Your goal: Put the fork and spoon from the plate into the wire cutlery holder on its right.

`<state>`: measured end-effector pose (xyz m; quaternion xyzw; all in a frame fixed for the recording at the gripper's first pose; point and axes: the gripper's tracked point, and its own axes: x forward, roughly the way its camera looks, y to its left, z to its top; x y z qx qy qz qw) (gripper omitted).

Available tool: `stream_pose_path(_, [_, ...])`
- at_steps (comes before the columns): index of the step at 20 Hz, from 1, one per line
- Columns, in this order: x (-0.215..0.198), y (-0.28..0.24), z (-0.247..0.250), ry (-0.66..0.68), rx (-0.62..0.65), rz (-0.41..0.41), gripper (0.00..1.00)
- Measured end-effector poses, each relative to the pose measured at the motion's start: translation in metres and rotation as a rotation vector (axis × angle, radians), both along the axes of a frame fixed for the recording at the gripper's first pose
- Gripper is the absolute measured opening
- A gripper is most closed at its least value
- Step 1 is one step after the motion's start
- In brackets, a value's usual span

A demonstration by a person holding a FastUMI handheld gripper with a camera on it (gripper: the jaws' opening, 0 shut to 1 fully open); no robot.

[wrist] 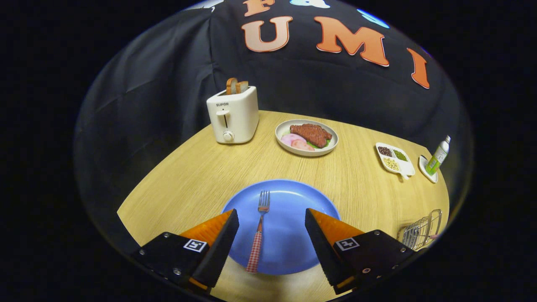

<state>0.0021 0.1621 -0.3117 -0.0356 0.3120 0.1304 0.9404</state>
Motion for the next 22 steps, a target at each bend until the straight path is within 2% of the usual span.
stream_pose_path(3, [-0.004,0.006,-0.025,0.047,0.005,-0.014,0.92])
stream_pose_path(5, [-0.005,0.007,-0.038,0.067,0.001,-0.024,0.85])
stream_pose_path(9, [-0.004,0.012,-0.062,0.097,-0.021,-0.017,0.6])
stream_pose_path(10, [0.002,0.011,-0.056,0.056,-0.03,-0.019,0.41])
stream_pose_path(11, [0.003,0.013,-0.06,0.061,-0.036,-0.012,0.34])
stream_pose_path(12, [0.005,0.015,-0.063,0.054,-0.035,-0.008,0.2])
stream_pose_path(13, [0.003,0.013,-0.06,0.062,-0.04,-0.004,0.15])
stream_pose_path(16, [0.0,0.013,-0.058,0.094,0.009,-0.012,0.09])
stream_pose_path(22, [-0.002,-0.012,-0.004,0.02,0.02,-0.004,0.08])
